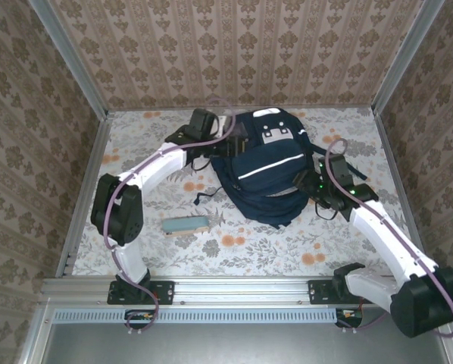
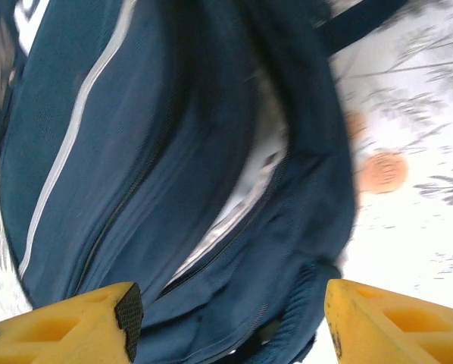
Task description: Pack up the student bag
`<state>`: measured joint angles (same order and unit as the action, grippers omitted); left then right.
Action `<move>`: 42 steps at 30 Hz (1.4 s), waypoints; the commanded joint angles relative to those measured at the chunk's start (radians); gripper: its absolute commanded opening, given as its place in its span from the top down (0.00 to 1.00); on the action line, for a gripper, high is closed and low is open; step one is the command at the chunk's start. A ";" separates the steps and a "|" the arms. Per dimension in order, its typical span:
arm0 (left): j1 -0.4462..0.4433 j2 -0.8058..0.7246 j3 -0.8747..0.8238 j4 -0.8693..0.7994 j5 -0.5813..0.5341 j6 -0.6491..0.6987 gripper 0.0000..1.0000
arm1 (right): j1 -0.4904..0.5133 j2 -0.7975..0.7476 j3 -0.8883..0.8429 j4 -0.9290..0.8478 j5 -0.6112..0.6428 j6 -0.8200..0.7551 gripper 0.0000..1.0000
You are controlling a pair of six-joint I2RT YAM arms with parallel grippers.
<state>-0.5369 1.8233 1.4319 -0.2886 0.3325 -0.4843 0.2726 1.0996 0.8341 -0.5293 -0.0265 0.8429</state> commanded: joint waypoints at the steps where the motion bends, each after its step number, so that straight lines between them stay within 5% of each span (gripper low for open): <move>1: 0.051 -0.019 -0.088 0.075 0.090 -0.230 0.36 | 0.068 0.072 0.072 0.043 -0.057 -0.032 0.33; 8: 0.115 0.079 -0.110 0.162 0.169 -0.309 0.56 | 0.174 0.211 0.162 0.078 -0.057 -0.028 0.34; 24: 0.132 0.255 -0.021 0.311 0.367 -0.402 0.61 | 0.202 0.398 0.200 0.089 -0.011 -0.052 0.36; 28: 0.140 0.277 0.000 0.279 0.369 -0.400 0.73 | 0.181 0.429 0.202 0.090 -0.005 -0.068 0.37; 33: 0.164 0.235 -0.050 0.284 0.323 -0.404 0.91 | 0.153 0.469 0.217 0.101 0.021 -0.095 0.39; 42: 0.227 0.047 -0.246 0.347 0.283 -0.430 0.97 | 0.128 0.682 0.446 0.091 0.042 -0.205 0.41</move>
<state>-0.3393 1.9568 1.2293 0.0402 0.6411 -0.9043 0.4126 1.7245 1.1843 -0.4553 -0.0479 0.7078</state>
